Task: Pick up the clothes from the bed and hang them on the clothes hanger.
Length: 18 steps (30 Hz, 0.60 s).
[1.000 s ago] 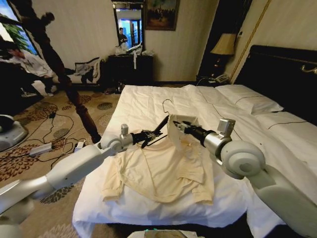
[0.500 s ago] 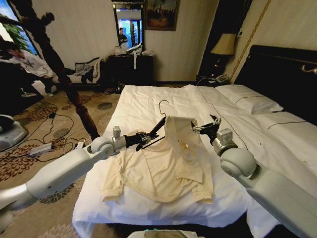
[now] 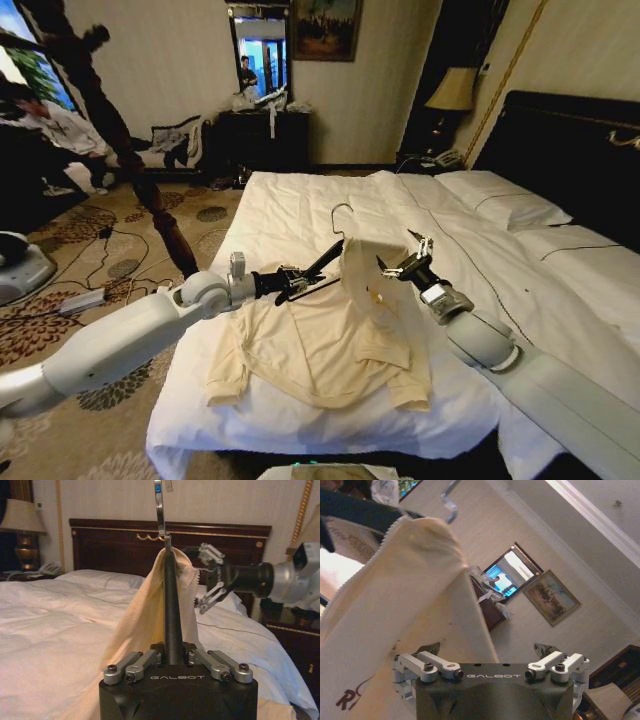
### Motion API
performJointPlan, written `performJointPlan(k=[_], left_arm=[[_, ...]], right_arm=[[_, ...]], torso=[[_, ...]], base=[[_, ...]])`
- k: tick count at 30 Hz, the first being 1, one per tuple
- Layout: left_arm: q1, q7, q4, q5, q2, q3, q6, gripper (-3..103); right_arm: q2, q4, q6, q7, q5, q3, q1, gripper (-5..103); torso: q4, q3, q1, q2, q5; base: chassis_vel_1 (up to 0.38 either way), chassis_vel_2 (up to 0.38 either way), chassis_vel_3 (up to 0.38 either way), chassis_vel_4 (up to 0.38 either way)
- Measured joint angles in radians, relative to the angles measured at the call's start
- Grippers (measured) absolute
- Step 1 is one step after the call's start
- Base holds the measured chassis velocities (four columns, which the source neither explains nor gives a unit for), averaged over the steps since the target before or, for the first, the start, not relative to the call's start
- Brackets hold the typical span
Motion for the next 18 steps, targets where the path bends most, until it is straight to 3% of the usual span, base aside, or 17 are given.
performJointPlan(k=[5, 7, 9, 11, 12, 13, 15, 18], left_arm=[[-0.028, -0.005, -0.016, 0.025, 0.000, 0.033, 0.002, 16], [-0.049, -0.006, -0.021, 0.057, 0.003, 0.057, 0.002, 16], [-0.061, -0.002, -0.023, 0.072, 0.005, 0.071, 0.001, 16], [-0.096, 0.011, -0.024, 0.101, 0.009, 0.099, -0.004, 16], [-0.096, 0.011, -0.024, 0.101, 0.009, 0.099, -0.004, 16], [-0.116, 0.019, -0.021, 0.114, 0.009, 0.113, -0.007, 16], [-0.132, 0.024, -0.014, 0.123, 0.008, 0.123, -0.010, 16], [-0.147, 0.025, -0.005, 0.127, 0.000, 0.129, -0.012, 16]], right_arm=[[-0.005, -0.020, -0.008, -0.008, -0.024, -0.007, -0.006, 101], [-0.016, -0.023, -0.019, -0.010, -0.035, -0.004, -0.020, 92], [-0.020, -0.024, -0.021, -0.012, -0.038, -0.003, -0.025, 92], [-0.030, -0.023, -0.025, -0.018, -0.046, -0.002, -0.033, 82], [-0.030, -0.023, -0.025, -0.018, -0.046, -0.002, -0.033, 82], [-0.036, -0.021, -0.026, -0.022, -0.050, -0.002, -0.035, 71], [-0.041, -0.018, -0.026, -0.029, -0.055, -0.004, -0.036, 71], [-0.049, -0.016, -0.024, -0.048, -0.086, -0.005, -0.039, 54]], torso=[[0.0000, 0.000, 0.000, 0.000, 0.0001], [0.0000, 0.000, 0.000, 0.000, 0.0001], [0.0001, 0.000, 0.000, 0.000, -0.0001], [0.0000, 0.000, 0.000, 0.000, 0.0002], [0.0000, 0.000, 0.000, 0.000, 0.0002], [-0.0001, 0.000, 0.000, 0.000, 0.0002], [-0.0001, 0.000, 0.000, 0.000, 0.0001], [0.0000, 0.000, 0.000, 0.000, 0.0000]], base=[[0.000, 0.000, 0.000, 0.000], [0.000, 0.000, 0.000, 0.000], [0.000, 0.000, 0.000, 0.000], [0.000, 0.000, 0.000, 0.000], [0.000, 0.000, 0.000, 0.000], [0.000, 0.000, 0.000, 0.000], [0.000, 0.000, 0.000, 0.000], [0.000, 0.000, 0.000, 0.000]])
